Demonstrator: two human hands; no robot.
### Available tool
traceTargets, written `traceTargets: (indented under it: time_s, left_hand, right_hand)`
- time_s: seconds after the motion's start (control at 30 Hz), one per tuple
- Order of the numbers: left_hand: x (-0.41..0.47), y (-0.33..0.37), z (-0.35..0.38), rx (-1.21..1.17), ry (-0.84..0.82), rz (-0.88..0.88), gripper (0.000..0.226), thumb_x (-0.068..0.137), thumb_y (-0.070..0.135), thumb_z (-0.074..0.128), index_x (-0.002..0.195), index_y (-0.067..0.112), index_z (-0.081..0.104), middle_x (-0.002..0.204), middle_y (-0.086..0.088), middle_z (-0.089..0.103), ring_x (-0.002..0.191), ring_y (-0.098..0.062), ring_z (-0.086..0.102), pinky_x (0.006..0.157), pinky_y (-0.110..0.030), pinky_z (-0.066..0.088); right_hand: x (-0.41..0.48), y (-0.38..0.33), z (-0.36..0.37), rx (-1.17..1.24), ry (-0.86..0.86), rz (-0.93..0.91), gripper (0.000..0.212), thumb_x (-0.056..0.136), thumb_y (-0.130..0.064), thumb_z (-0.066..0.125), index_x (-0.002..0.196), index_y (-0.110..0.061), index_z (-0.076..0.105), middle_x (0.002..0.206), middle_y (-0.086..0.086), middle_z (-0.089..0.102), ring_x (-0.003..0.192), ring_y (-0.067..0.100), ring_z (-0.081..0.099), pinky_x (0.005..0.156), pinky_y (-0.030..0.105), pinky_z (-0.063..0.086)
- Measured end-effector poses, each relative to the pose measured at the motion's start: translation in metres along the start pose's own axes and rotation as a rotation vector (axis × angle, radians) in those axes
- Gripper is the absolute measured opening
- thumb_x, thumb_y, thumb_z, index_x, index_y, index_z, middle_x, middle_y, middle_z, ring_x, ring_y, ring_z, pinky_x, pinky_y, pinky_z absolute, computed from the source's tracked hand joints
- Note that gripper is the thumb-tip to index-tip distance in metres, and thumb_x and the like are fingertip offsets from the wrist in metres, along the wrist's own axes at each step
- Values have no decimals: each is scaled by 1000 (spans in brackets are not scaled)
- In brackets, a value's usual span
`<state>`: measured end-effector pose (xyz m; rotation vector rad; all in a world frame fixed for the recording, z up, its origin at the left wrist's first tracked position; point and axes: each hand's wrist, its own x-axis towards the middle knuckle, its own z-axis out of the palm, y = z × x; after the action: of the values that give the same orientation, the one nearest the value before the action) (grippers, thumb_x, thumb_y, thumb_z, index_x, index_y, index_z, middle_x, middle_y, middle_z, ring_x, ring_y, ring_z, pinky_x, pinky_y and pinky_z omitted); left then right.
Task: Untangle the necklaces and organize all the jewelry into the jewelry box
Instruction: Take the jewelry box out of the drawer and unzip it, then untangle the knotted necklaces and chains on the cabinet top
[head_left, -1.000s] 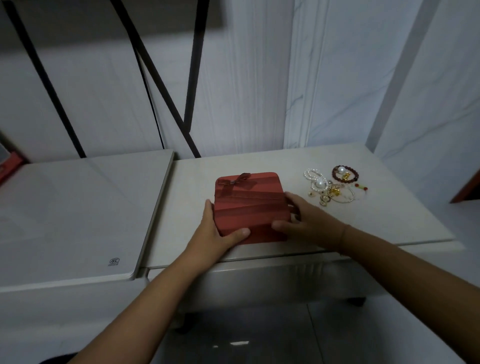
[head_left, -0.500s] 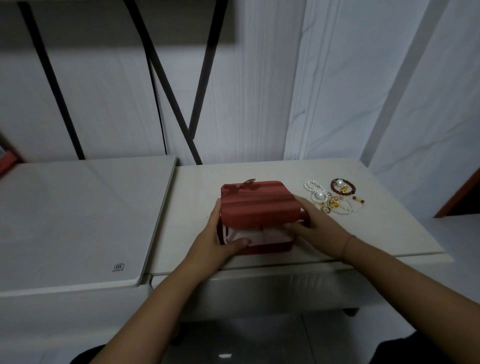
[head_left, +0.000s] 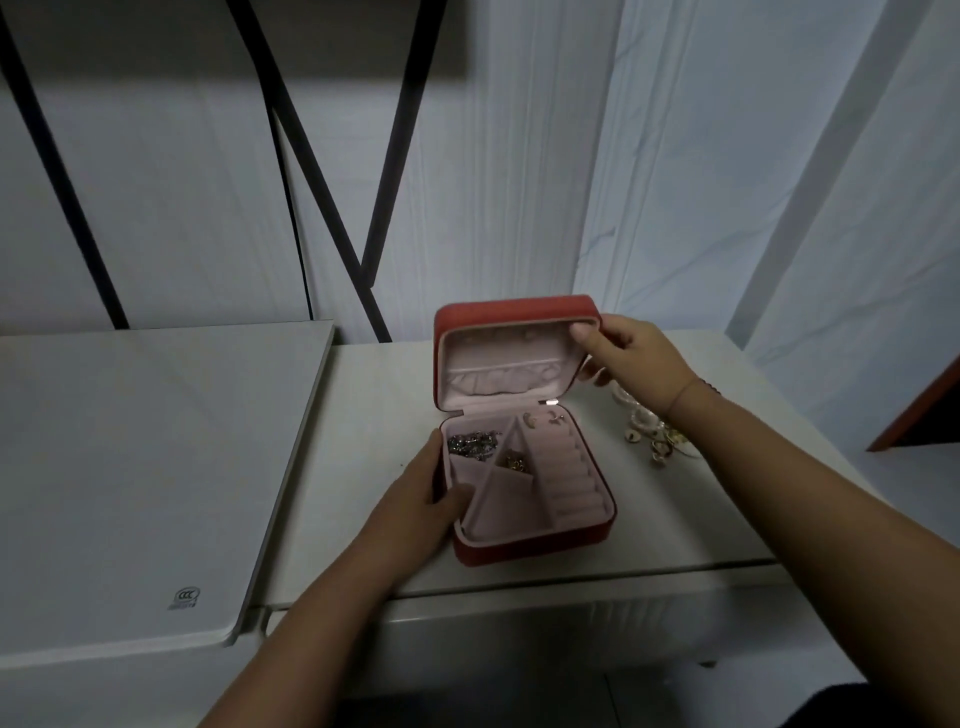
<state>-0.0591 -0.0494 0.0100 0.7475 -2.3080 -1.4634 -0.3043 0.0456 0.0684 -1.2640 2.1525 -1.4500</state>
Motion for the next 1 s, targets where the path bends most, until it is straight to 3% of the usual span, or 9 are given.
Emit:
traceTargets:
  time_s: [0.07, 0.17, 0.3, 0.53, 0.63, 0.73, 0.8, 0.9, 1.0]
  left_hand:
    - [2, -2, -1, -4, -8, -7, 52, 94, 20, 55, 131, 51, 37, 114, 31, 59, 101, 15, 56, 87, -11, 47]
    - [5, -6, -6, 15, -8, -20, 55, 95, 15, 52, 136, 49, 36, 117, 27, 60, 103, 11, 57, 90, -17, 49]
    - [5, -6, -8, 11, 2, -33, 56, 96, 15, 51, 127, 57, 34, 110, 30, 60, 98, 13, 57, 76, -5, 46]
    - [9, -2, -13, 5, 34, -94, 57, 94, 8, 50, 109, 62, 37, 93, 36, 60, 86, 19, 57, 67, -1, 42]
    - [14, -3, -23, 2, 132, -145, 57, 92, 4, 51, 123, 51, 42, 113, 26, 56, 98, 9, 54, 78, -5, 38]
    - [21, -7, -30, -32, 241, -154, 45, 91, 0, 50, 100, 43, 55, 96, 24, 60, 83, 11, 56, 66, -3, 39]
    - [21, -9, -33, -39, 318, -184, 43, 94, 0, 45, 111, 38, 56, 108, 24, 55, 92, 11, 50, 80, -8, 38]
    - [21, -19, -37, -39, 381, -200, 42, 98, 5, 41, 133, 23, 53, 130, 11, 52, 118, -6, 47, 103, -25, 36]
    - [20, -23, -41, -35, 381, -169, 41, 98, 4, 41, 132, 21, 55, 121, 15, 52, 113, -5, 47, 94, -17, 32]
  right_hand:
    - [12, 7, 7, 44, 12, 35, 33, 95, -26, 56, 92, 6, 62, 74, 12, 63, 53, 4, 62, 54, 19, 51]
    - [20, 21, 18, 70, 5, 58, 21, 94, -18, 59, 86, 2, 61, 64, 9, 57, 47, 2, 56, 51, 16, 49]
    - [16, 35, 28, 71, -18, 76, 21, 95, -15, 57, 81, 1, 61, 56, 5, 52, 44, 0, 47, 50, 12, 42]
    - [22, 39, 43, 64, -4, 86, 35, 97, -22, 53, 62, -18, 54, 52, 2, 51, 41, 2, 43, 49, 11, 38]
    - [29, 35, 55, 65, -30, 71, 31, 97, -24, 53, 66, -16, 56, 52, 1, 52, 43, 2, 44, 51, 12, 39]
    - [34, 26, 70, 89, -55, 51, 30, 97, -22, 52, 68, -17, 56, 54, 0, 52, 43, 1, 44, 51, 11, 40]
    - [35, 21, 79, 79, -63, 43, 32, 98, -23, 51, 66, -18, 55, 55, 0, 52, 44, 0, 44, 51, 10, 40]
    - [31, 14, 87, 69, -48, 36, 35, 98, -25, 51, 63, -19, 52, 55, 0, 51, 45, 1, 43, 53, 10, 40]
    - [23, 17, 92, 119, -14, 82, 38, 98, -28, 50, 63, -17, 54, 56, 1, 52, 49, 5, 46, 55, 15, 42]
